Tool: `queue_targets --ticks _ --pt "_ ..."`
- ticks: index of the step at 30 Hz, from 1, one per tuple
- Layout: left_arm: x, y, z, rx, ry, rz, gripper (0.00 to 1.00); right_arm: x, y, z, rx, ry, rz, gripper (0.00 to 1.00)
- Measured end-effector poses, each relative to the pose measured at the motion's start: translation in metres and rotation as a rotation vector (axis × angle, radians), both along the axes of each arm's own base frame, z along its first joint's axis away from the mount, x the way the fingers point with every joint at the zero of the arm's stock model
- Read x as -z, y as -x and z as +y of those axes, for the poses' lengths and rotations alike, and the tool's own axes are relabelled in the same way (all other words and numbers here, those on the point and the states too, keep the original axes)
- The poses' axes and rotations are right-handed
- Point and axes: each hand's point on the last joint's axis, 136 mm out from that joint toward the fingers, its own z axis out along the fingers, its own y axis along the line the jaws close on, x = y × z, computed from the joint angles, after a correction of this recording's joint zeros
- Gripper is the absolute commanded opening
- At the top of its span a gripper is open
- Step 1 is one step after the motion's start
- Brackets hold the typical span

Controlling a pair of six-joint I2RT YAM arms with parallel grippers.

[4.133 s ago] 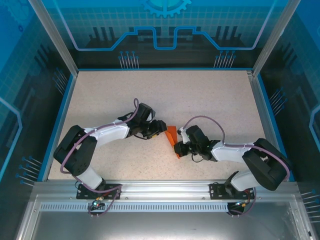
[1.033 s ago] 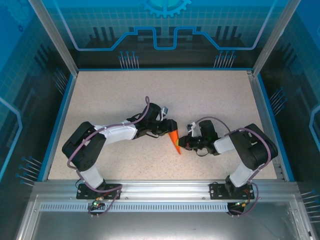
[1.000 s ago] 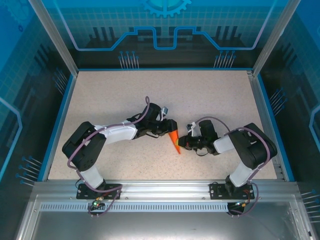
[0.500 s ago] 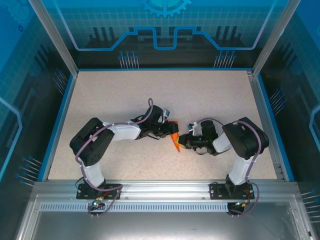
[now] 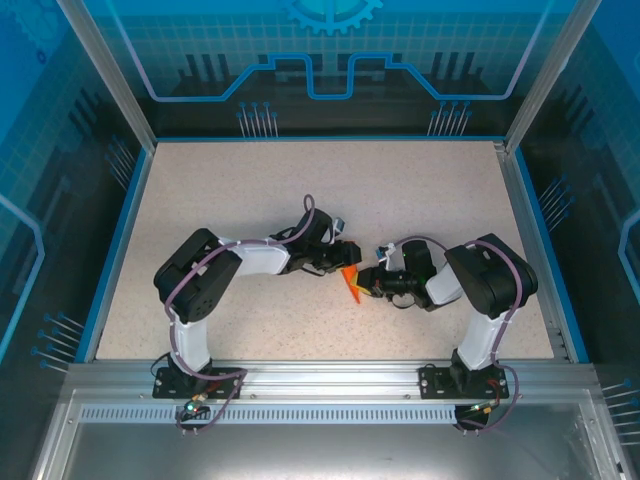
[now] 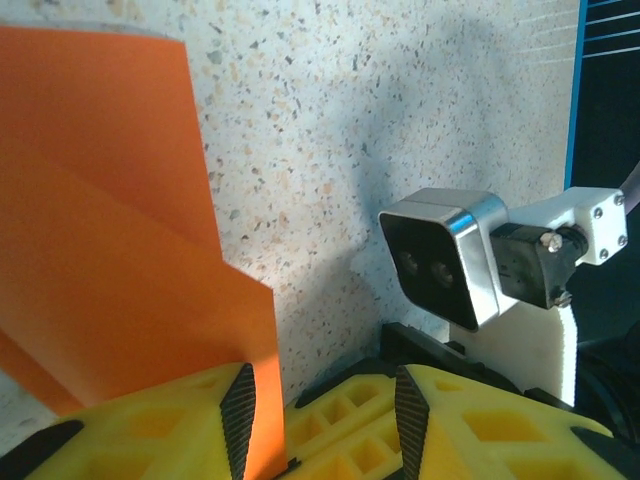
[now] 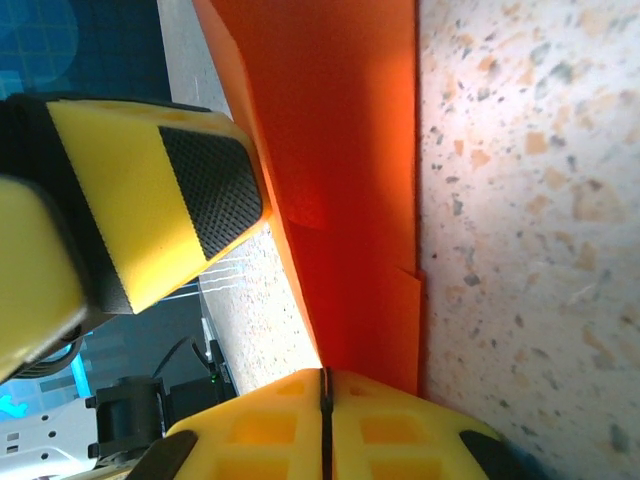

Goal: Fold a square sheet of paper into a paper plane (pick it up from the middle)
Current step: Fold the wing for the fifth time at the center of the table.

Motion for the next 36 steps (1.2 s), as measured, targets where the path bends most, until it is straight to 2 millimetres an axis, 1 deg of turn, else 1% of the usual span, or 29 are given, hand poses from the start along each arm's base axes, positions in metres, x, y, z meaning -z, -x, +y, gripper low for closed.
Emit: queue_targets --ticks 3,6,10,19,25,29,33,36 --pt "0.001 -0.002 -0.002 0.0 0.0 0.0 0.44 -0.001 0.0 0.0 -0.004 0.004 -0.001 0.12" --pt "0.008 -0.002 -0.002 0.0 -0.008 0.011 0.43 -0.001 0.0 -0.001 -0.007 0.018 -0.007 0.15" --pt "0.017 -0.001 0.0 0.0 -0.021 0.028 0.43 -0.002 0.0 -0.003 -0.005 0.053 -0.017 0.16" --pt "0.018 -0.001 -0.001 0.0 -0.022 0.029 0.44 -0.005 0.001 0.001 -0.029 0.114 -0.048 0.26" --pt "0.018 -0.001 -0.001 0.002 -0.022 0.028 0.44 -0.002 0.002 0.001 -0.033 0.178 -0.06 0.19" --pt "0.015 -0.002 -0.003 0.015 -0.016 0.015 0.44 0.002 0.002 -0.001 -0.03 0.213 -0.065 0.09" --pt "0.013 -0.001 -0.004 0.023 -0.013 0.009 0.47 0.003 0.002 -0.002 -0.021 0.218 -0.065 0.06" --pt "0.0 -0.002 -0.003 0.026 0.0 -0.019 0.49 0.004 0.002 -0.003 -0.003 0.195 -0.056 0.04"
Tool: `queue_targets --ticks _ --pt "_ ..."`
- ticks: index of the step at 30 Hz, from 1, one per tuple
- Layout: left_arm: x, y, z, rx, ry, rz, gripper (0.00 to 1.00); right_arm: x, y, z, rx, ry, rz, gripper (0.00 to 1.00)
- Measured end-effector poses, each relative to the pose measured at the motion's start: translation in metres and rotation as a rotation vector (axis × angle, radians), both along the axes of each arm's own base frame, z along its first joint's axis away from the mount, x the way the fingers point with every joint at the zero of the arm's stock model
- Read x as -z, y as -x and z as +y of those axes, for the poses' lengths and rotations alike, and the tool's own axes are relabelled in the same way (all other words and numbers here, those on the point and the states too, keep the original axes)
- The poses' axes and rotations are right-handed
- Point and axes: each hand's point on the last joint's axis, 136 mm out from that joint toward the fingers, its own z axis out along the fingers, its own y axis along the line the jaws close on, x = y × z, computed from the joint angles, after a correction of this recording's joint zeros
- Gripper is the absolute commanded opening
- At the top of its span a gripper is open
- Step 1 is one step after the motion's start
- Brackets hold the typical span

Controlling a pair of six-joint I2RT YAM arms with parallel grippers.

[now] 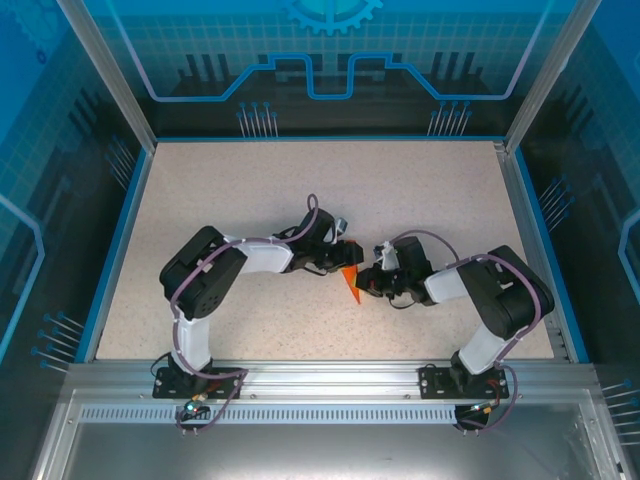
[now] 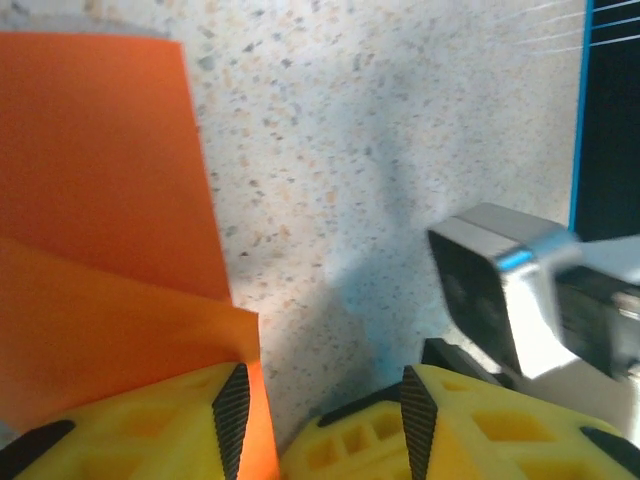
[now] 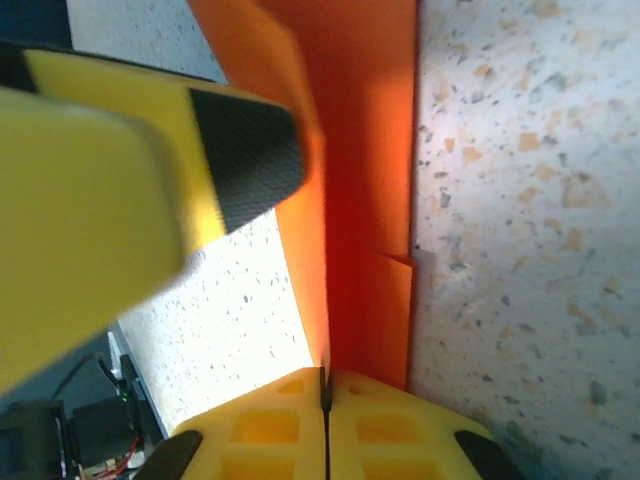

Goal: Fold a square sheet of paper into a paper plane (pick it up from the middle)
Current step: Fold the wing for the fifth time at the center of the table.

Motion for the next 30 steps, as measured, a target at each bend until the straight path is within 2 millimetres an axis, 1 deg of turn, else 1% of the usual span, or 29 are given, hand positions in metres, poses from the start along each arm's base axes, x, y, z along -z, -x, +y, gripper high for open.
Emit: queue_targets --ticks 5,7,9,13,18,22,27,30 --pt "-0.038 0.0 0.005 -0.006 0.047 -0.087 0.51 0.0 -0.002 -0.002 0.035 -0.09 0.04 0.03" --pt "-0.048 -0.003 0.008 -0.014 0.063 -0.111 0.5 0.0 -0.002 -0.003 0.038 -0.125 0.058 0.02" --pt "-0.05 -0.006 0.009 -0.02 0.069 -0.119 0.5 0.0 -0.003 -0.003 0.042 -0.144 0.07 0.02" --pt "-0.043 -0.009 0.01 -0.026 0.065 -0.113 0.5 0.0 -0.003 -0.004 0.049 -0.163 0.079 0.02" --pt "-0.02 -0.007 0.01 -0.017 0.041 -0.069 0.49 -0.001 -0.003 -0.004 0.05 -0.167 0.082 0.02" --pt "-0.006 -0.005 0.01 -0.014 0.025 -0.042 0.49 0.0 -0.003 -0.004 0.051 -0.166 0.083 0.01" --pt "0.003 -0.005 0.01 -0.011 0.016 -0.028 0.49 0.0 -0.003 -0.004 0.053 -0.167 0.085 0.0" --pt "0.007 -0.008 0.008 -0.01 0.011 -0.023 0.49 0.0 -0.003 -0.004 0.053 -0.167 0.086 0.0"
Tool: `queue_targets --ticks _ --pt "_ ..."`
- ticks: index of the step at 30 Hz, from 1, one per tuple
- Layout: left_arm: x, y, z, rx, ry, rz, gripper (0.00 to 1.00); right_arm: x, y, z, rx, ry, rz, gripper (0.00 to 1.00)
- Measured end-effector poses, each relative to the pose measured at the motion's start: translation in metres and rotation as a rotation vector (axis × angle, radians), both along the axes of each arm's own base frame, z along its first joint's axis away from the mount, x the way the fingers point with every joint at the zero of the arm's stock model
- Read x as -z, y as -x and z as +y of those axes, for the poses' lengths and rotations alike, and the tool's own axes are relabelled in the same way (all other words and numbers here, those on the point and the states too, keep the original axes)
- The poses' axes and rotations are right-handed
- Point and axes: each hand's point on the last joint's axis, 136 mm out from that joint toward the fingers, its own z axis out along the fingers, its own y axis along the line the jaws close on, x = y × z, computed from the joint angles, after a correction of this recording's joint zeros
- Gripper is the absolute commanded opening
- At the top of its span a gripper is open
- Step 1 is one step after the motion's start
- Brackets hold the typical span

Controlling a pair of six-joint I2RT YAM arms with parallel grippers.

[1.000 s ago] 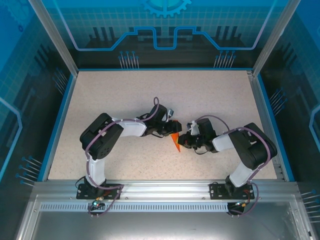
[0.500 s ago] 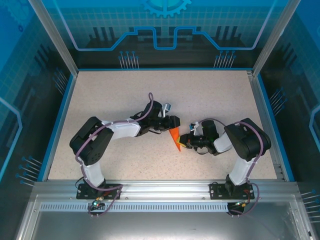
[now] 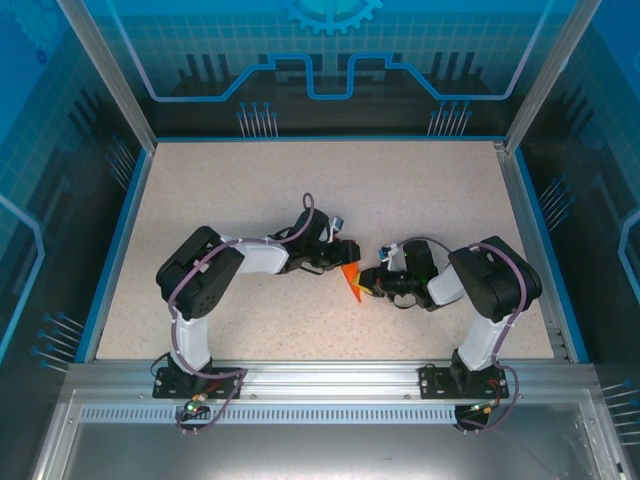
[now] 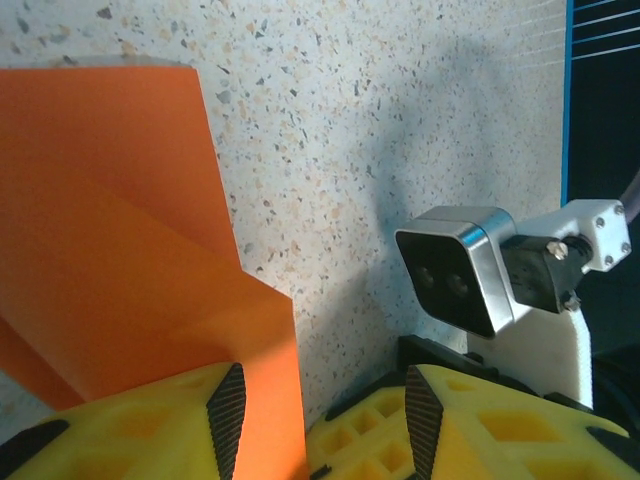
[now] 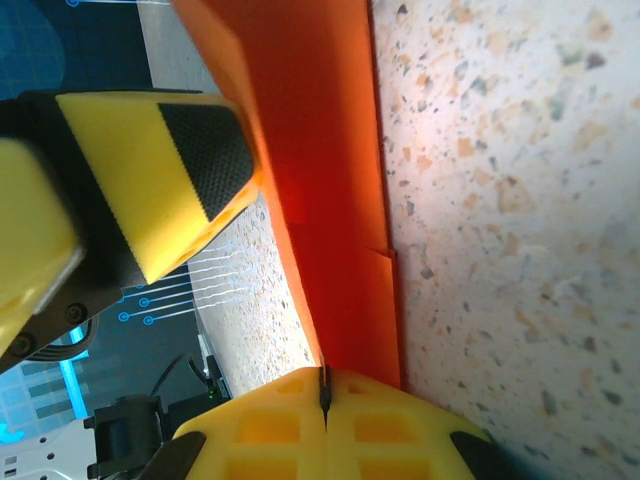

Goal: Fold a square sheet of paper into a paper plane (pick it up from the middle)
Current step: Fold the wing for the fifth time at the center of the table.

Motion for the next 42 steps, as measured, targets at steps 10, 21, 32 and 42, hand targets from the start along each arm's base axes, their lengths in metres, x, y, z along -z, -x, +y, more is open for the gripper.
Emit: queue_targets --ticks 10,21,32,42 --pt "0.015 -0.005 -0.004 0.004 -0.053 0.072 0.47 0.0 -0.001 0.0 -0.001 0.004 0.004 0.01" --pt "0.006 -0.002 -0.005 0.029 -0.019 0.064 0.54 0.001 0.0 -0.001 -0.003 0.021 0.031 0.0" --pt "-0.075 -0.005 -0.004 0.046 0.063 -0.132 0.57 -0.001 -0.004 -0.009 0.023 -0.014 0.037 0.0" --pt "-0.024 -0.004 -0.006 0.071 0.005 -0.048 0.55 -0.003 -0.006 -0.011 0.036 -0.033 0.048 0.0"
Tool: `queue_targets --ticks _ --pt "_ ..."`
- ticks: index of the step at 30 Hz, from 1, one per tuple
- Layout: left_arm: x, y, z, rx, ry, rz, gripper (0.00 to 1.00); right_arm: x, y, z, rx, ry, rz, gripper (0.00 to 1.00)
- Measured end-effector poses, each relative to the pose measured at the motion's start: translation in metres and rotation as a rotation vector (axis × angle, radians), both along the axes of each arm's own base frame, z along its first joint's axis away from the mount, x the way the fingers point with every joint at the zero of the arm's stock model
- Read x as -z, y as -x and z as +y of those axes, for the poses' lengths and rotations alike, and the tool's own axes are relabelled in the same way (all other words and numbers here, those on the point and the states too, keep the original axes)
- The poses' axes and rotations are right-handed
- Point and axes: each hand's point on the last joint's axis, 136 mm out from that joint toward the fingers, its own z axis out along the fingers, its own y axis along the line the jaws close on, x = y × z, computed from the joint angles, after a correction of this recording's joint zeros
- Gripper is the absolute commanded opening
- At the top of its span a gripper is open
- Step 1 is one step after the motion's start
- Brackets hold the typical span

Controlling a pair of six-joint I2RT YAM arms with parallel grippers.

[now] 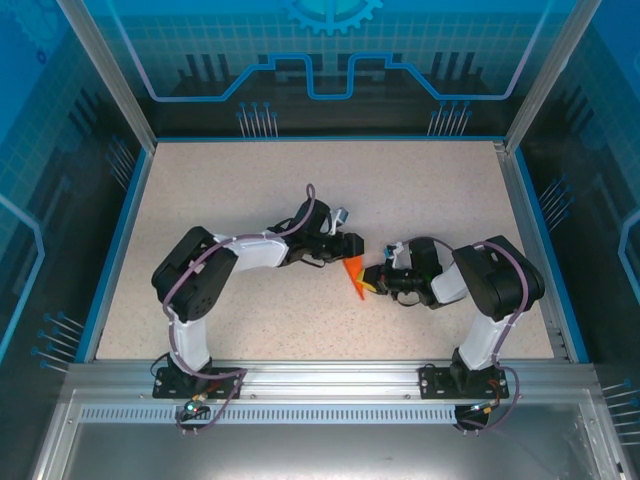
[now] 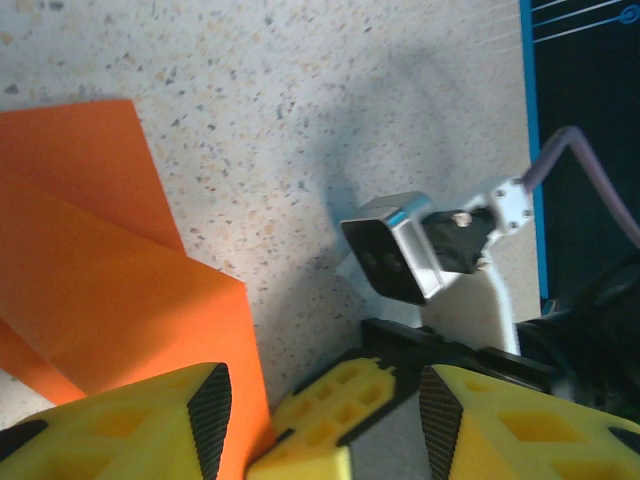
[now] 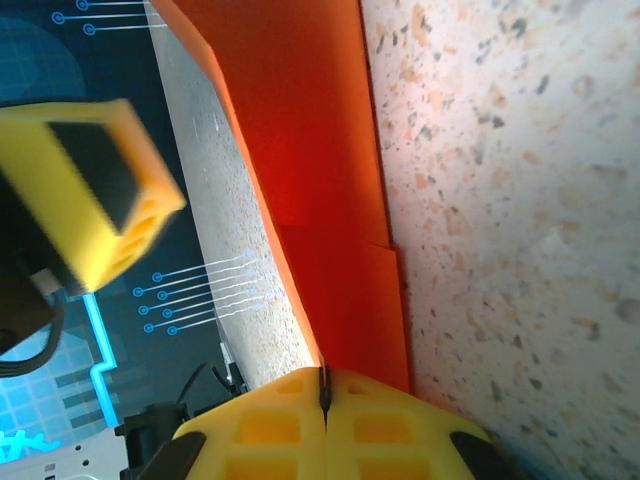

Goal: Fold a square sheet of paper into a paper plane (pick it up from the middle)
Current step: Fold the wing for the fifth time at the center of the table.

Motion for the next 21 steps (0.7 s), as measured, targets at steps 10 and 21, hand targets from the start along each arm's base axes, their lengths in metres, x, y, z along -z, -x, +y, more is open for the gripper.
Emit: queue_targets --ticks 10,21 --pt "0.018 -0.016 -0.012 0.023 -0.029 0.017 0.53 0.0 0.0 0.0 -0.001 -0.008 0.002 0.0" --pt "0.038 -0.016 -0.014 0.036 -0.079 0.101 0.52 0.001 0.0 0.0 -0.008 0.016 0.024 0.02"
